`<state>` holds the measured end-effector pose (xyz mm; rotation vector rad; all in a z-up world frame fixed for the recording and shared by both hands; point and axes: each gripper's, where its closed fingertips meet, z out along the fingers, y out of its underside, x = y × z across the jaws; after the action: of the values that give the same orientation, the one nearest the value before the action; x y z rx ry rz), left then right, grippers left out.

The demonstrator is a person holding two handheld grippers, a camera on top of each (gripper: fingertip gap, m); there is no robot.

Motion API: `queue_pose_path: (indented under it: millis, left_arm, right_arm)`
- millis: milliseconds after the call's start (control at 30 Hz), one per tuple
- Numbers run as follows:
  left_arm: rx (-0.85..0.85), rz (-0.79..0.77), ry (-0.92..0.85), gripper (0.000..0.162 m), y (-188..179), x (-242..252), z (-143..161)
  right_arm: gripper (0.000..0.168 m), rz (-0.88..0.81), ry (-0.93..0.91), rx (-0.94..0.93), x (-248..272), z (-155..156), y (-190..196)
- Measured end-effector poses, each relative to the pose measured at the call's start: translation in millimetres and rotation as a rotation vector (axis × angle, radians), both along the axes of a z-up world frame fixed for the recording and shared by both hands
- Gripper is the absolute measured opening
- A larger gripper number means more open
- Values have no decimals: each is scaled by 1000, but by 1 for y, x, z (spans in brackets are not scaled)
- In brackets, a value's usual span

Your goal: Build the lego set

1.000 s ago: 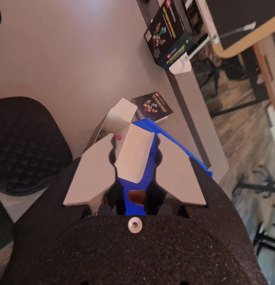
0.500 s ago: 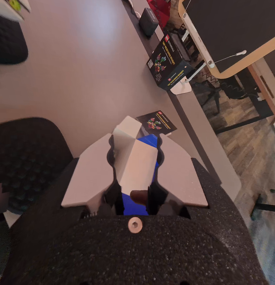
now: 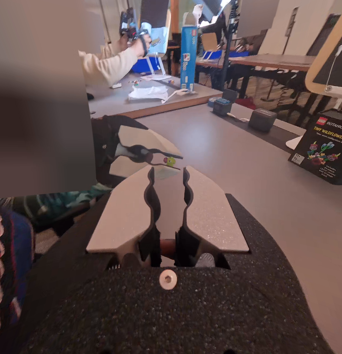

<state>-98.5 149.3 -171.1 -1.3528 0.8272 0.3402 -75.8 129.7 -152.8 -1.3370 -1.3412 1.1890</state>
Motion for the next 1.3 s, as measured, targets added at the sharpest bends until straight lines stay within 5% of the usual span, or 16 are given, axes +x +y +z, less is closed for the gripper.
queue_pose_path:
  millis: [400,633,833,1167,1300]
  left_arm:
    - [57,15,109,13,-4,8,5]
    - [88,-309,-119,26,-30,26,25]
    - [90,-403,-140,23,-42,32,29]
    - [36,-403,-95,12,-44,32,22]
    - [47,-204,-37,11,-29,12,20]
  right_arm:
    - [13,-9,20,-118,-24,-11,-4]
    - [12,485,214,-795,-5,13,-26]
    - [12,684,212,-1040,-2,10,-34]
    - [12,697,149,-976,-2,8,-39]
    - [23,328,205,-596,-13,2,-5]
